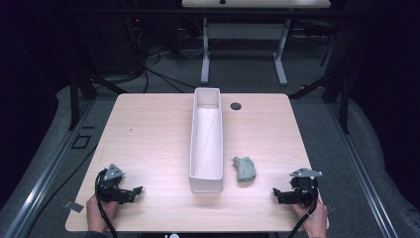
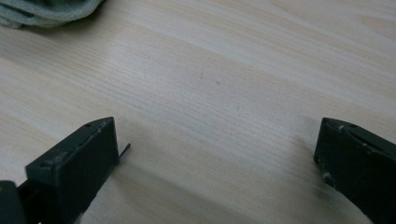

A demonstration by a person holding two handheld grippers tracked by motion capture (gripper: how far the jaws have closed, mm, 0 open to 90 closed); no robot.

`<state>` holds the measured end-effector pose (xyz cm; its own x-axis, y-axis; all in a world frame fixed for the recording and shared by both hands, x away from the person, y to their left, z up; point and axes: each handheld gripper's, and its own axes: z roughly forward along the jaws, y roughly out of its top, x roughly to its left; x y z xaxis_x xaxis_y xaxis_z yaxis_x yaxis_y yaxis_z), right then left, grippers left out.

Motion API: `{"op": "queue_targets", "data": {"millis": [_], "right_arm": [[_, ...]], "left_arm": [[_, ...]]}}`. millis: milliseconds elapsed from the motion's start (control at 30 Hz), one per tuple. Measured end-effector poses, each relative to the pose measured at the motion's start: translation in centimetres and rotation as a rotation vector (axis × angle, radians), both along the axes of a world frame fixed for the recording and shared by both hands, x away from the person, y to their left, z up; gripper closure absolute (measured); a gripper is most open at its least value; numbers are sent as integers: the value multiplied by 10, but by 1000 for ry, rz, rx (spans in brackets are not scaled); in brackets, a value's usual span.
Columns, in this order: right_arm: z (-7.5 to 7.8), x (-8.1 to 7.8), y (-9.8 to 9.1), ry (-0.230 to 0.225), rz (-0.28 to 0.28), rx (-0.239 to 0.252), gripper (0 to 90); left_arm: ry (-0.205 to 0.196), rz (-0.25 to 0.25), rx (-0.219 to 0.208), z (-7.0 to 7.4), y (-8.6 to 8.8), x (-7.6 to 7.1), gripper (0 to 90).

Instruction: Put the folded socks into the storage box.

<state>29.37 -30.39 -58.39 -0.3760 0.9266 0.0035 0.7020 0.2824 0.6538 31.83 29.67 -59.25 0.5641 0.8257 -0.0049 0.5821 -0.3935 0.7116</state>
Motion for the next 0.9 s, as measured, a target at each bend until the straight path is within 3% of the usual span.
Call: {"op": "queue_targets", "data": {"millis": [67,200,267,533,567,800,867,900], "right_arm": [[2,0,0,23,-4,0,0],[7,2,1,61,-1,47,0],[9,2,5,74,-16,38,0],[24,6,17,115,17,74,0],[25,6,17,130,39,101,0],[39,8,33,123,47,64,0],[43,10,35,129,77,94,0],[45,10,37,125,74,85,0]], "left_arm": [[0,0,0,0,0,0,0],[0,-1,0,0,0,0,0],[-1,-1,-1,0,0,0,0],[-1,-1,1,0,0,0,1],[0,-1,1,0,0,0,1],[0,0,2,0,0,0,1],[1,1,2,0,0,0,1],[1,1,2,0,0,0,1]]}}
